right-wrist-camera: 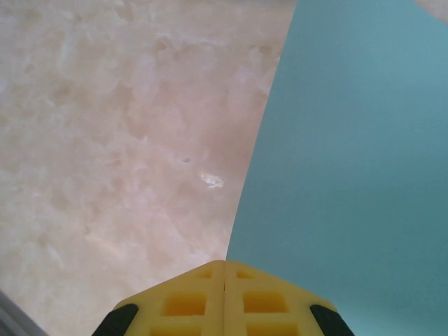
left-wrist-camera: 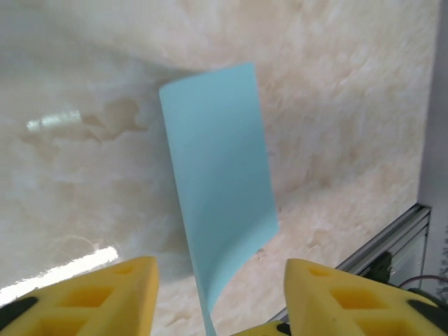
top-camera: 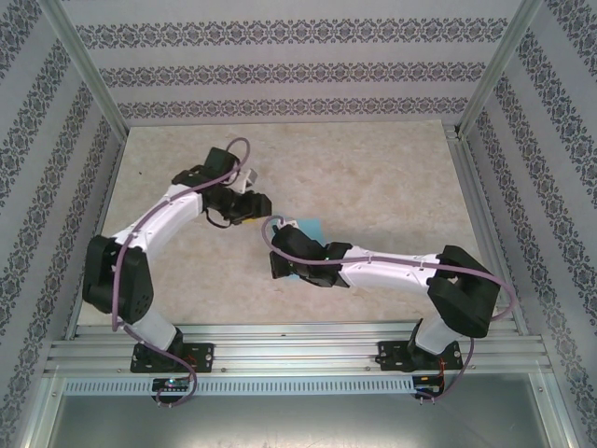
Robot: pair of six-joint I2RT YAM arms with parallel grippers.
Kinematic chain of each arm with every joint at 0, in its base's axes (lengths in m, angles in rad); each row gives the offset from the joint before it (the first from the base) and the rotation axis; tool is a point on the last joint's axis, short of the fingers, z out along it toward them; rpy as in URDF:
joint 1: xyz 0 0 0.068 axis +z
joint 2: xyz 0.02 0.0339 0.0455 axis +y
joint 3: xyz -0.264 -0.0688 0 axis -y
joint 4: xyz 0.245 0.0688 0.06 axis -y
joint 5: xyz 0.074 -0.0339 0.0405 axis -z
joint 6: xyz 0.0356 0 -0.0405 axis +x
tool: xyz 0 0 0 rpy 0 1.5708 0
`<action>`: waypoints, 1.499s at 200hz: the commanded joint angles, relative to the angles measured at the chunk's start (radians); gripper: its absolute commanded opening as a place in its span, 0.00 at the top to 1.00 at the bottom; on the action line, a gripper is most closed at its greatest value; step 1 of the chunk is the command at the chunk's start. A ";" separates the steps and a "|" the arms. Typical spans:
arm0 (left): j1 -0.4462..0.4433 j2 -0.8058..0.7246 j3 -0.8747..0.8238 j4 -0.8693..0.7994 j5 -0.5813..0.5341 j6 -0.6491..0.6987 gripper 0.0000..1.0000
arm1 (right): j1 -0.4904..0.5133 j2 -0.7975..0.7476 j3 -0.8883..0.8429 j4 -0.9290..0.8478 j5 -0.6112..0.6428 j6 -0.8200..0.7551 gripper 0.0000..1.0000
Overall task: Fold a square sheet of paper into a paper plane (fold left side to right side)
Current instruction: First fold in half a square sheet of paper at the center of the table.
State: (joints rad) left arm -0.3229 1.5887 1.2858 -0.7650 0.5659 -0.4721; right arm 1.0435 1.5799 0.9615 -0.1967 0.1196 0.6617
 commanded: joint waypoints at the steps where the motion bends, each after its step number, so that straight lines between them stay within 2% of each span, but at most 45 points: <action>1: 0.103 -0.120 -0.009 -0.012 0.054 0.027 0.43 | -0.036 -0.038 -0.022 0.103 -0.085 0.043 1.00; 34: 0.209 -0.186 -0.109 0.025 0.084 0.015 0.43 | -0.089 -0.024 -0.049 0.235 -0.168 0.101 1.00; 79: 0.202 -0.172 -0.274 0.128 0.094 -0.021 0.49 | -0.157 -0.037 -0.164 0.383 -0.223 0.205 1.00; 110: 0.134 -0.125 -0.330 0.213 0.092 -0.057 0.48 | -0.188 -0.065 -0.218 0.386 -0.226 0.214 1.00; 160: 0.018 -0.031 -0.265 0.251 0.032 -0.082 0.40 | -0.248 -0.144 -0.328 0.375 -0.222 0.224 1.00; 221: -0.113 0.143 -0.204 0.391 -0.003 -0.181 0.30 | -0.305 -0.172 -0.400 0.367 -0.230 0.259 1.00; 300: -0.186 0.293 -0.118 0.428 -0.001 -0.218 0.37 | -0.336 -0.160 -0.431 0.319 -0.230 0.289 1.00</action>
State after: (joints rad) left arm -0.4942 1.8587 1.1282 -0.3870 0.5701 -0.6651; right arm 0.7174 1.4239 0.5465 0.1375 -0.1070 0.9314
